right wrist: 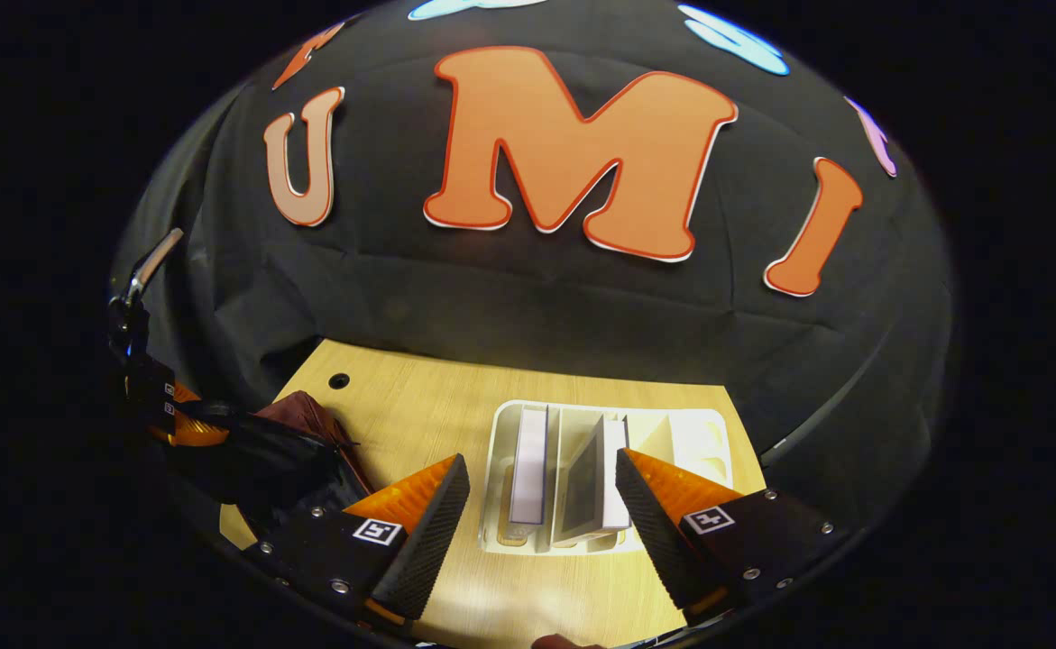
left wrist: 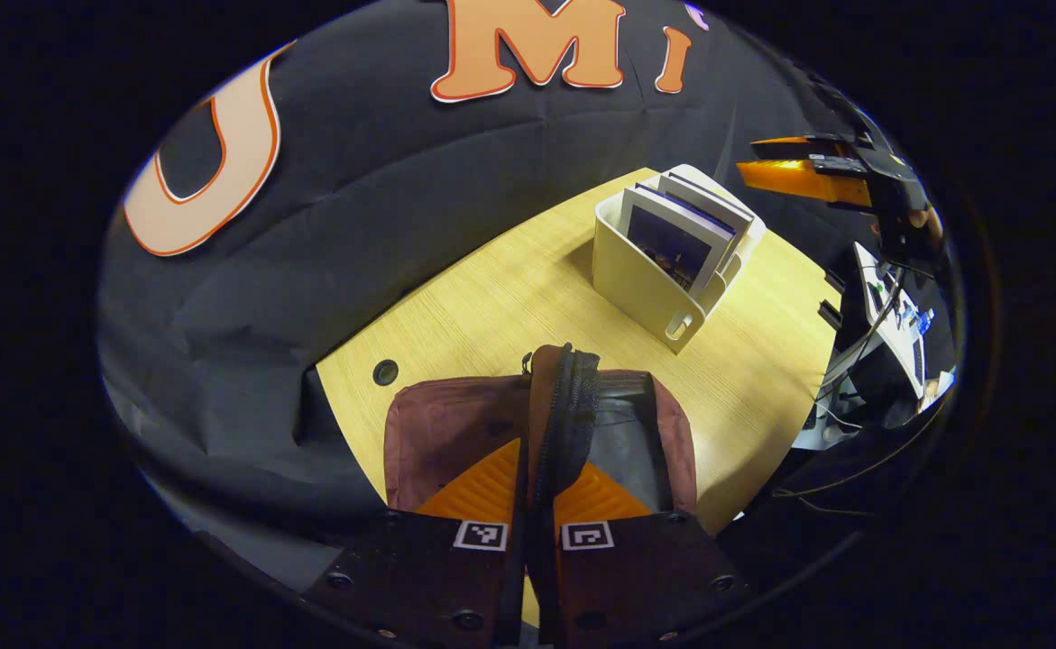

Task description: Open the schoolbag, grab two books from the bookshelf and put them into the schoolbag.

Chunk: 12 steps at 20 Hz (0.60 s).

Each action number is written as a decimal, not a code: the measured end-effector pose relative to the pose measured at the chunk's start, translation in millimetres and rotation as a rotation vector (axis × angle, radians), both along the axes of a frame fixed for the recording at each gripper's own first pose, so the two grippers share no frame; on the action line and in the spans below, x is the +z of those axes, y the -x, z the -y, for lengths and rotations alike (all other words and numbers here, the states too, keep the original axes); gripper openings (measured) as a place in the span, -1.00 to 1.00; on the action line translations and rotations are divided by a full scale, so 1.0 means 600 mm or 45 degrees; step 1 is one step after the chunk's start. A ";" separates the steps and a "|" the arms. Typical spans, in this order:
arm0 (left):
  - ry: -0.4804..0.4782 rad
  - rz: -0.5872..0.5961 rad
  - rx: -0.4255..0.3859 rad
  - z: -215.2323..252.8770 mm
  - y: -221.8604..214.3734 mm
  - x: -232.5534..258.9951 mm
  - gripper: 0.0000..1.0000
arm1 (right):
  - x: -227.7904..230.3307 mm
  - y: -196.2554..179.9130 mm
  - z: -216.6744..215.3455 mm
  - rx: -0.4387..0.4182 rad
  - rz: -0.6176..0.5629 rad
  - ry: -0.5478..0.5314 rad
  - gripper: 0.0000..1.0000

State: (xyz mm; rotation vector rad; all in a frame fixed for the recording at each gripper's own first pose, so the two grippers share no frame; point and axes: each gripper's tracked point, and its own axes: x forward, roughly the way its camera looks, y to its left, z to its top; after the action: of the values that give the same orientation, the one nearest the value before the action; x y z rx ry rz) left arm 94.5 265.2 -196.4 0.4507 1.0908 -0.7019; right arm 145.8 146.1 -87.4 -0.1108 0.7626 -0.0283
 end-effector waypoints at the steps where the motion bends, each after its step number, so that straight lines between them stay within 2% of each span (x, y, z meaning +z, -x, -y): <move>1: -0.001 0.009 -0.014 -0.001 -0.006 0.005 -0.84 | -0.015 -0.003 -0.007 0.000 -0.068 -0.007 0.95; 4: 0.004 0.022 -0.026 0.000 -0.009 0.007 -0.84 | -0.066 -0.016 -0.023 0.052 -0.267 -0.052 0.95; 8: 0.027 -0.021 0.000 0.001 -0.001 -0.004 -0.84 | -0.129 -0.042 0.006 0.015 -0.482 -0.003 0.97; 12: 0.030 -0.052 0.022 0.000 0.003 -0.013 -0.84 | -0.181 -0.049 0.014 -0.017 -0.689 -0.041 0.92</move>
State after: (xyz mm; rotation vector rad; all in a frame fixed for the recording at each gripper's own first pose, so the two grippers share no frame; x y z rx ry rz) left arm 92.9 264.9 -204.0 0.4078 1.1224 -0.7102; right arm 175.5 137.8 -196.2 -0.0826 1.3038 0.0019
